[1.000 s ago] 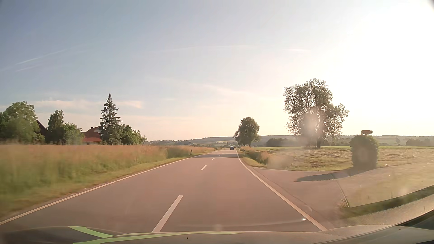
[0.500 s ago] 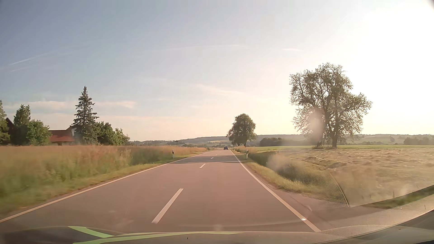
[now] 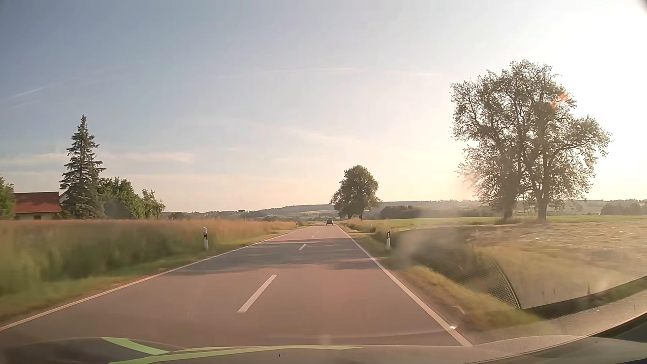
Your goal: Follow the waypoints while adhering to traffic rules and regulations
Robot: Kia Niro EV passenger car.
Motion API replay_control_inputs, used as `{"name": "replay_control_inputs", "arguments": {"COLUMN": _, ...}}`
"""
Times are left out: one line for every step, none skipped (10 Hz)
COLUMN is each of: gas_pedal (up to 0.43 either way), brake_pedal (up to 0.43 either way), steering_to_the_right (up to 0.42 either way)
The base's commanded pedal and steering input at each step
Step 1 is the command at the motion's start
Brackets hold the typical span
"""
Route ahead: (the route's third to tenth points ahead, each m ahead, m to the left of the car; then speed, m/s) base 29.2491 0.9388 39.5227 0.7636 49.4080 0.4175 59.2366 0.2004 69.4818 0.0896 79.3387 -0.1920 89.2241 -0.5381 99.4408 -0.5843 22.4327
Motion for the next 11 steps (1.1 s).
{"name": "replay_control_inputs", "arguments": {"gas_pedal": 0.209, "brake_pedal": 0.0, "steering_to_the_right": 0.007}}
{"name": "replay_control_inputs", "arguments": {"gas_pedal": 0.197, "brake_pedal": 0.0, "steering_to_the_right": 0.006}}
{"name": "replay_control_inputs", "arguments": {"gas_pedal": 0.197, "brake_pedal": 0.0, "steering_to_the_right": 0.006}}
{"name": "replay_control_inputs", "arguments": {"gas_pedal": 0.189, "brake_pedal": 0.0, "steering_to_the_right": 0.006}}
{"name": "replay_control_inputs", "arguments": {"gas_pedal": 0.177, "brake_pedal": 0.0, "steering_to_the_right": 0.006}}
{"name": "replay_control_inputs", "arguments": {"gas_pedal": 0.169, "brake_pedal": 0.0, "steering_to_the_right": 0.005}}
{"name": "replay_control_inputs", "arguments": {"gas_pedal": 0.157, "brake_pedal": 0.0, "steering_to_the_right": 0.004}}
{"name": "replay_control_inputs", "arguments": {"gas_pedal": 0.15, "brake_pedal": 0.0, "steering_to_the_right": 0.004}}
{"name": "replay_control_inputs", "arguments": {"gas_pedal": 0.138, "brake_pedal": 0.0, "steering_to_the_right": 0.003}}
{"name": "replay_control_inputs", "arguments": {"gas_pedal": 0.13, "brake_pedal": 0.0, "steering_to_the_right": 0.003}}
{"name": "replay_control_inputs", "arguments": {"gas_pedal": 0.118, "brake_pedal": 0.0, "steering_to_the_right": 0.002}}
